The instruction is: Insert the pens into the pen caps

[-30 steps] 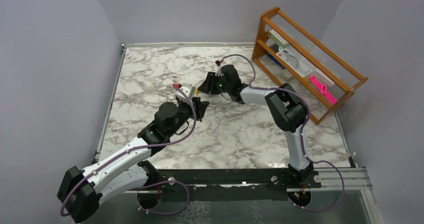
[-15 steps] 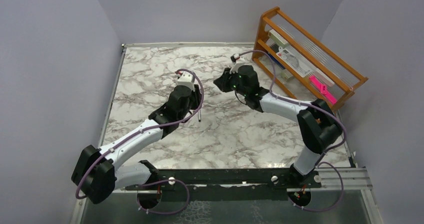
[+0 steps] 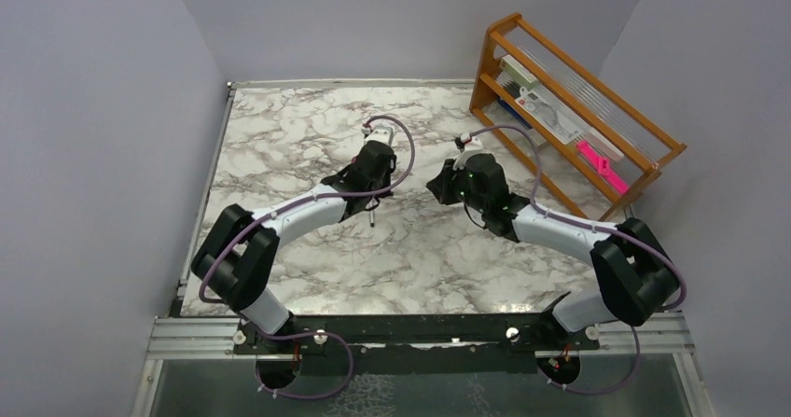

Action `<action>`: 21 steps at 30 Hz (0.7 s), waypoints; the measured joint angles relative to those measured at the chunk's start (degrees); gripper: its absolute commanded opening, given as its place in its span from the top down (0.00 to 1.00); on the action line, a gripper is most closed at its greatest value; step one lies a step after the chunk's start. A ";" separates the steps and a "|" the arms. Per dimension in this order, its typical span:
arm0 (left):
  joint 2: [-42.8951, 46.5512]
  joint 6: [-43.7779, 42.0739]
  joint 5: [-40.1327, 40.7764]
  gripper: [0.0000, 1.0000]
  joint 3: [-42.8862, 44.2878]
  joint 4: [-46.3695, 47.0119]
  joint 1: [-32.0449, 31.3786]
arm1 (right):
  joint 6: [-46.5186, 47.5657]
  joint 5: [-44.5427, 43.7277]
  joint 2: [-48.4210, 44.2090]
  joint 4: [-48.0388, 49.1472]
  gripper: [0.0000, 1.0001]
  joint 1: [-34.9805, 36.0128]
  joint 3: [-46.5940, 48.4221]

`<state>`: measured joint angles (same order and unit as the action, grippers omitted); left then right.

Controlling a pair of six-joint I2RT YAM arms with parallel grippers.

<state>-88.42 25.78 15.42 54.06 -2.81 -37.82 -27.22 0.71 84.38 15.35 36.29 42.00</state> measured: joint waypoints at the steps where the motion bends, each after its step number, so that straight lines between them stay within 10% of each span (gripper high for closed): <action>1: -1.31 -0.17 -0.02 0.85 1.03 -0.42 0.00 | -0.09 -0.22 -0.79 -0.22 0.99 0.00 -0.22; 21: -11.23 1.09 -6.78 0.84 3.19 -0.92 2.64 | -0.24 -1.99 -1.53 -1.81 0.99 0.00 -1.29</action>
<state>-99.66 26.87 8.64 57.25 -3.73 -35.18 -27.46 -1.28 82.85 13.54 36.29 40.71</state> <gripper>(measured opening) 0.152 0.012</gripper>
